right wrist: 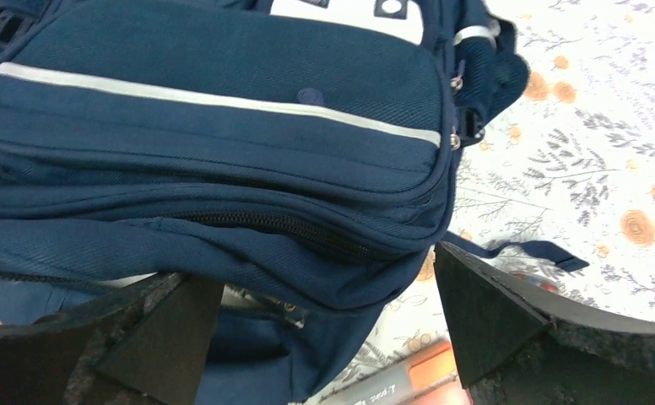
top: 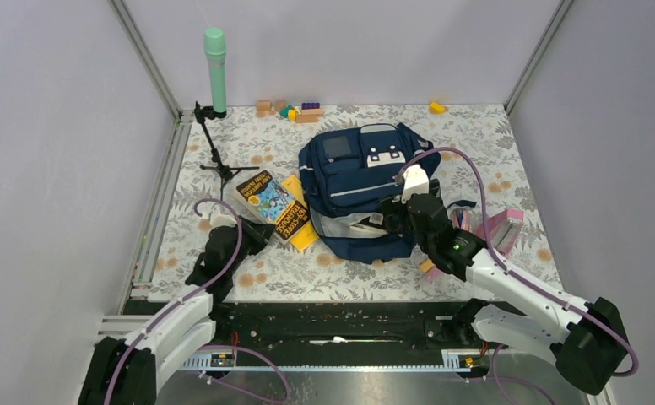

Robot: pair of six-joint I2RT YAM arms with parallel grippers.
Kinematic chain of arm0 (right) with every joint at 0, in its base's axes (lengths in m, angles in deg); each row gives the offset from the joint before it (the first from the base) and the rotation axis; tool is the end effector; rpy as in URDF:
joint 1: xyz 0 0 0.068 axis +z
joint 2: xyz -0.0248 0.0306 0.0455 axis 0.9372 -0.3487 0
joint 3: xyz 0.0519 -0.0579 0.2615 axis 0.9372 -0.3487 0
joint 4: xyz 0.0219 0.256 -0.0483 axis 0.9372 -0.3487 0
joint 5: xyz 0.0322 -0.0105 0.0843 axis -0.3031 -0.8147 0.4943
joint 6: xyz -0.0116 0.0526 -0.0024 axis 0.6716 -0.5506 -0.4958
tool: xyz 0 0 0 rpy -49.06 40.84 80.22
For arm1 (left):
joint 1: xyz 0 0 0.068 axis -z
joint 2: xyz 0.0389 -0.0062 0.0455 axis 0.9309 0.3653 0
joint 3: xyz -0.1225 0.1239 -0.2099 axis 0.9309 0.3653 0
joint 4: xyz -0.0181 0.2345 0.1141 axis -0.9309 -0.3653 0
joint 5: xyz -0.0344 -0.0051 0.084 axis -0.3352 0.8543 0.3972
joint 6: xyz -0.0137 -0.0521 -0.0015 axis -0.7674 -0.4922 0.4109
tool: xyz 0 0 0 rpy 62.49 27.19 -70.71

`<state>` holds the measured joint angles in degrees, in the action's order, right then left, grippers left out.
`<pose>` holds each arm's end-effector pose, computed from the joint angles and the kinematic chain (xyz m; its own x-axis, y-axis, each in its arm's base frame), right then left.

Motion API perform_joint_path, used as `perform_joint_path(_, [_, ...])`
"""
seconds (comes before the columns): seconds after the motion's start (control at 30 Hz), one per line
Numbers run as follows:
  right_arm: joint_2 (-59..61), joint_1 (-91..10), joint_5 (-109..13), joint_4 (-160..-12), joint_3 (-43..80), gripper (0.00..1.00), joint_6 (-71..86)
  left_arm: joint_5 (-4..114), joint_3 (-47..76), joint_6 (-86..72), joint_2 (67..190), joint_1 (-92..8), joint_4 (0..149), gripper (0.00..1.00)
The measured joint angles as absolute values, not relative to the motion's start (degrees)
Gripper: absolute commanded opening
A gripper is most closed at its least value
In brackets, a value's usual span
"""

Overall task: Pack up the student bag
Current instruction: Pick up the book from the center of the board.

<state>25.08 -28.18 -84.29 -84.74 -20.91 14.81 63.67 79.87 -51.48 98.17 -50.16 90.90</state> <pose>0.1805 0.1361 0.2685 -0.2562 -0.2392 -0.9366 -0.2393 0.9544 -0.1783 0.1578 -0.0523 0.1570 -0.4451 -0.7228 -0.5286 -0.0996 0.6266 -0.7729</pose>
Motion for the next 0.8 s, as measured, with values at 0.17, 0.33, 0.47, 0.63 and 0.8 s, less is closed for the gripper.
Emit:
perform_joint_path(0.17, [27.82,-28.29,-79.15,-92.08,-19.31,0.98,12.03,61.27,76.81,-47.98,92.61,-50.16,81.24,0.00])
perform_joint_path(0.33, [32.84,-28.34,-77.53,-97.07,-15.36,0.98,9.56,60.37,72.90,-44.26,86.06,-50.16,72.59,0.00])
perform_joint_path(0.47, [36.45,-28.34,-75.33,-98.60,-12.01,0.98,7.97,58.91,70.16,-42.23,84.18,-50.16,69.22,0.00])
perform_joint_path(0.63, [37.83,-28.36,-72.38,-98.73,-10.52,0.98,5.43,55.85,66.71,-36.99,83.00,-50.16,64.30,0.00])
perform_joint_path(0.8, [36.93,-28.36,-64.09,-96.78,-10.52,0.98,2.17,50.49,63.13,-31.43,80.24,-50.18,62.01,0.00])
